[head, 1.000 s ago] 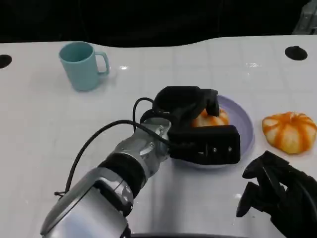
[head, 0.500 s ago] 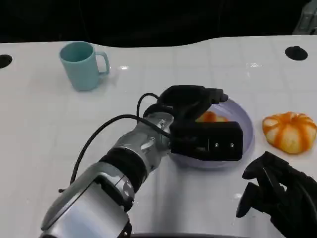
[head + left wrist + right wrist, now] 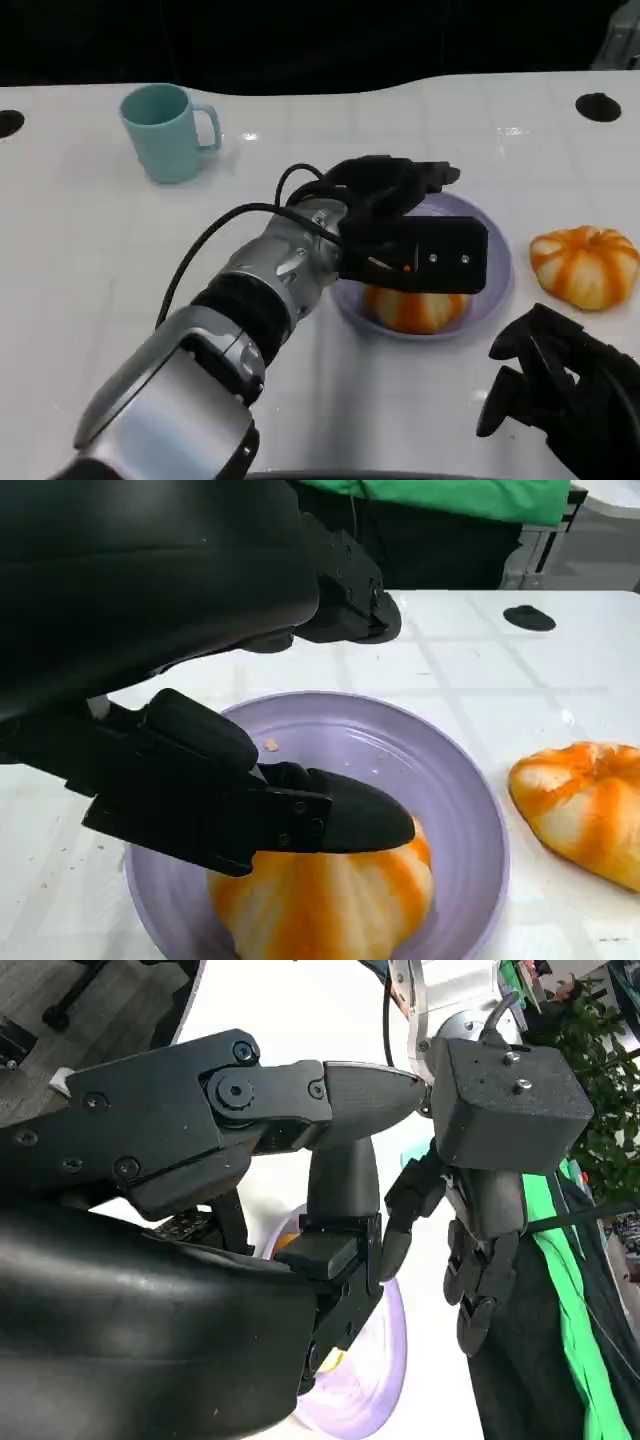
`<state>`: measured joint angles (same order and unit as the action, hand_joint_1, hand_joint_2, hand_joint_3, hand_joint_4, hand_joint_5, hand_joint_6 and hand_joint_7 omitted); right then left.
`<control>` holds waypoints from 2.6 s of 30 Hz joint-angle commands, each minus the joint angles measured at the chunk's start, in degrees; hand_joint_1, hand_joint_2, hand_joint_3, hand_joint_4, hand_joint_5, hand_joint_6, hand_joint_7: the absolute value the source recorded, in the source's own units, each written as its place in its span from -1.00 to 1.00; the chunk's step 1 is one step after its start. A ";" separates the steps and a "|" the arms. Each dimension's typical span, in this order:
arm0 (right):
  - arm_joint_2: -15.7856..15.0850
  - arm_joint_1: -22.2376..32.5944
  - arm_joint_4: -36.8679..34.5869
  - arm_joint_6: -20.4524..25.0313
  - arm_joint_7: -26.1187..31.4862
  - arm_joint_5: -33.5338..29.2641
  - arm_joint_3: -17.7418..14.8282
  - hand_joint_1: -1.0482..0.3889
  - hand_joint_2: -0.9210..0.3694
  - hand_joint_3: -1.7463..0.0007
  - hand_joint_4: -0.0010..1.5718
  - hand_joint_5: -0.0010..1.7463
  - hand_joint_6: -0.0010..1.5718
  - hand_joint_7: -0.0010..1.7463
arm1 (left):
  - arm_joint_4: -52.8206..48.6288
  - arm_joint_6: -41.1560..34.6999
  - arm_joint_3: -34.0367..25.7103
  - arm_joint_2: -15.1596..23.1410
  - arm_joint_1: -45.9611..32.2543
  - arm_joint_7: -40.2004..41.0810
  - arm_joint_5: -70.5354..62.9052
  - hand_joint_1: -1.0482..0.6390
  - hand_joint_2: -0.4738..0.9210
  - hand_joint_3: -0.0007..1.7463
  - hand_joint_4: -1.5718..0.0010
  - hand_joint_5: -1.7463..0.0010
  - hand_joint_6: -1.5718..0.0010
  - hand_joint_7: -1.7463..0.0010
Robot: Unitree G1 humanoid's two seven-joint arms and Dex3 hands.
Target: Grasp the bread from the table and place it into the plate.
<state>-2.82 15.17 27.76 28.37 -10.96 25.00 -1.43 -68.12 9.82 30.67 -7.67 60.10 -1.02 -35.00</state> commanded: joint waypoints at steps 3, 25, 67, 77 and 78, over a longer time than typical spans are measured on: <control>-0.69 -0.35 -0.30 -0.53 -0.32 0.45 -0.90 -0.18 -1.00 0.56 -0.19 1.00 -0.41 0.89 | 4.53 2.94 -5.69 3.58 -1.50 -6.07 6.61 -0.74 1.00 -0.54 0.94 0.61 0.67 0.96; -0.12 -0.34 -0.11 0.11 0.64 1.01 -1.19 -0.17 -1.00 0.59 -0.20 1.00 -0.37 0.84 | 58.01 -28.09 -30.14 3.83 -36.93 -19.73 49.24 -0.50 1.00 -0.57 0.11 -0.61 0.15 -0.08; -0.42 -0.40 0.75 0.60 0.50 1.03 -1.38 -0.20 -1.00 0.58 -0.19 1.00 -0.35 0.83 | 89.67 -53.93 -37.67 2.51 -66.89 -7.53 72.79 -0.41 1.00 -0.47 -0.02 -1.00 0.29 -1.00; -0.55 -0.29 -0.11 -0.19 0.13 0.59 -1.40 -0.18 -1.00 0.59 -0.19 1.00 -0.35 0.82 | 87.79 -50.77 -36.68 3.55 -67.07 -9.17 72.18 -0.41 1.00 -0.47 -0.02 -1.00 0.29 -1.00; -0.56 -0.30 -0.27 -0.30 0.06 0.57 -1.42 -0.18 -1.00 0.59 -0.19 1.00 -0.35 0.82 | 87.55 -50.51 -36.61 3.63 -67.02 -9.34 72.19 -0.41 1.00 -0.46 -0.01 -1.00 0.29 -1.00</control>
<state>-2.73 14.64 27.80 29.25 -10.37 25.30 -1.97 20.23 -42.06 -6.10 -4.93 -6.53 -9.40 37.35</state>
